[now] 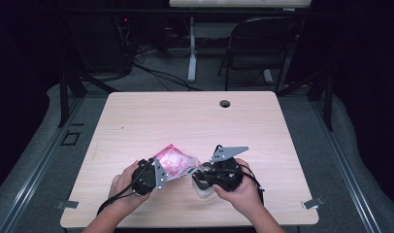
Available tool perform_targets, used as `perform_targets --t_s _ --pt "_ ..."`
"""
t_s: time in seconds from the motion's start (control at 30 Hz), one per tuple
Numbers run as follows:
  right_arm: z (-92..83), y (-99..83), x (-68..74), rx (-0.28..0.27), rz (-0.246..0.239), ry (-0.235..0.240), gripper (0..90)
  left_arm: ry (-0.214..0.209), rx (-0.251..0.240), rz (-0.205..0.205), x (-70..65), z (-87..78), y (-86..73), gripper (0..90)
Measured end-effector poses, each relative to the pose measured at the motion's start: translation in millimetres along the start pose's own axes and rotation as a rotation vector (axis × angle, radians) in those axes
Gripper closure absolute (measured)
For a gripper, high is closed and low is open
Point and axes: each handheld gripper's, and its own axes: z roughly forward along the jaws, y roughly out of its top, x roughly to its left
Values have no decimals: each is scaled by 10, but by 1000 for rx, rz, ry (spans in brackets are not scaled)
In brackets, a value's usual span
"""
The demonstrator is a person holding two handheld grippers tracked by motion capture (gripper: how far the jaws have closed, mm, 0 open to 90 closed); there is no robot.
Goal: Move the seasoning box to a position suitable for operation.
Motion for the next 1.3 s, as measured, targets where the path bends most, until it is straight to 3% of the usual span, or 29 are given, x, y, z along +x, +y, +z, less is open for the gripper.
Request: perform_targets --t_s 0.1,0.4,0.73,0.97,1.3 --pt "-7 -6 -4 -3 2 1 900 8 20 50 36 -25 33 604" --pt "-29 -22 -11 -6 4 1 900 13 46 133 89 -62 116 604" --pt "-58 -43 -33 -18 15 0 900 39 47 173 126 -79 194 605" --pt "-59 -71 -60 -16 28 2 900 94 55 230 142 -107 252 605" --pt "-50 -121 -103 -2 42 6 900 135 54 255 142 -120 303 606"
